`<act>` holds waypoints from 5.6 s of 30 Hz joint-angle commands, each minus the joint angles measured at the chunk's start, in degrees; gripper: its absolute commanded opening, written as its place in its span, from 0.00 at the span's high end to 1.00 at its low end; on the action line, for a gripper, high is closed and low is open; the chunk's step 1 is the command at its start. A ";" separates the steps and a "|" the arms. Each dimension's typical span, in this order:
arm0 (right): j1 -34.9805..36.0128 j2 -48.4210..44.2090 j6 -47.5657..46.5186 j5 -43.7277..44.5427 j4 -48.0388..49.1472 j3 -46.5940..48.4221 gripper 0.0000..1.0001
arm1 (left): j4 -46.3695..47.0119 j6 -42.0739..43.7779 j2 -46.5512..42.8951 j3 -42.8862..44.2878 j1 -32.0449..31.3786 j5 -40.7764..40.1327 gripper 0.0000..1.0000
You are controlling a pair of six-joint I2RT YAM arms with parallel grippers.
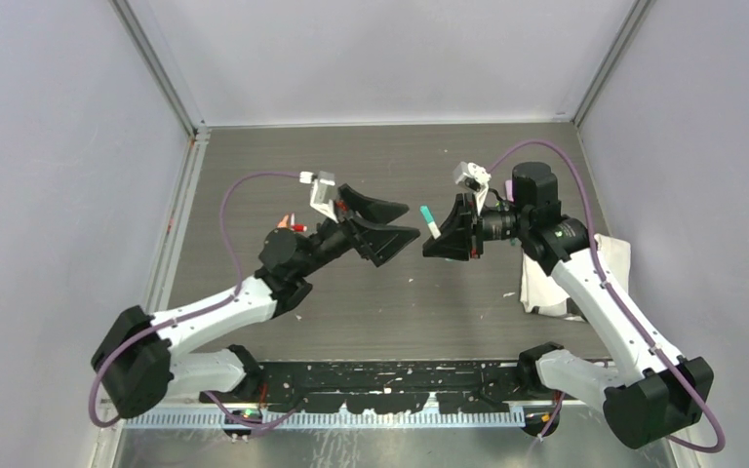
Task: Insert the pens into the pen caps
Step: Press the pen cap onto the pen.
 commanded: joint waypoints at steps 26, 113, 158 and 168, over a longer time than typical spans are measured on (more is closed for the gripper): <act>-0.35 1.27 9.18 -0.89 6.24 -0.65 0.99 | 12.86 -0.38 12.24 7.52 -5.14 -9.70 0.53; 0.73 2.06 0.12 7.41 10.94 -7.06 0.99 | 16.60 -6.77 18.13 -12.04 -26.55 -11.13 0.99; 3.18 3.89 3.29 -0.46 10.94 -6.63 0.99 | -3.26 4.43 -5.68 -5.29 -11.62 -25.76 0.01; 2.86 4.10 3.69 -0.68 11.03 -6.63 0.99 | 3.10 1.52 3.29 -1.18 -10.08 -25.94 0.17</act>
